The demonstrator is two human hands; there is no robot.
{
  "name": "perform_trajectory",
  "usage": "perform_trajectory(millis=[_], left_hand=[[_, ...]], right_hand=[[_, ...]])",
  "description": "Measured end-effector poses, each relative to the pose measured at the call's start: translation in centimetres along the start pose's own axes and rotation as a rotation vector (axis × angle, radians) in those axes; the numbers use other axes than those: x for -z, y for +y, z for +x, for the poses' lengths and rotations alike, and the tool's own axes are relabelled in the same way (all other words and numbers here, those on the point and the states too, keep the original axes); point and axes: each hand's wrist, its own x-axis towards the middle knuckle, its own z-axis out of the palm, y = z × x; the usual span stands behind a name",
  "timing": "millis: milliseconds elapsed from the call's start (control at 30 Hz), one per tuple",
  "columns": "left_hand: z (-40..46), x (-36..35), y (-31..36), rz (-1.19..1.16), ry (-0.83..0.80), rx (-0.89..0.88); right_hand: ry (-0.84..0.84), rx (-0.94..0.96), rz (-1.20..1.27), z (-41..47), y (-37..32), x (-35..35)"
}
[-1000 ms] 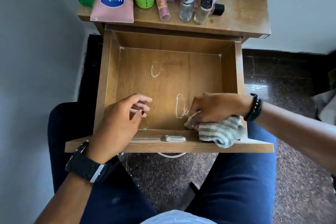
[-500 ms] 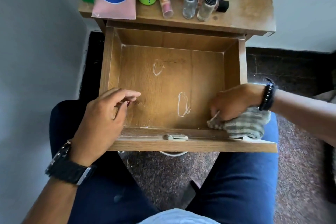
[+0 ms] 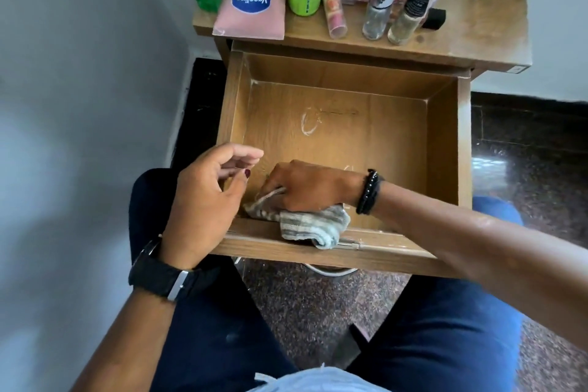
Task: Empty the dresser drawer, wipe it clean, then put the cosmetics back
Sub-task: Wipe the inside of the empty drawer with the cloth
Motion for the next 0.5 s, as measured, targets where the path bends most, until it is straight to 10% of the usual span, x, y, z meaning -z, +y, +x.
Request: perform_trajectory(millis=[300,500], left_hand=[[-0.2,1.1,-0.5,0.025,0.037,-0.053],[-0.1,1.9,-1.4,0.051,0.100,-0.062]], right_hand=[[-0.365,-0.153,-0.215,-3.5,3.2,2.5],[-0.147,-0.060,-0.106,-0.7,1.2,1.0]])
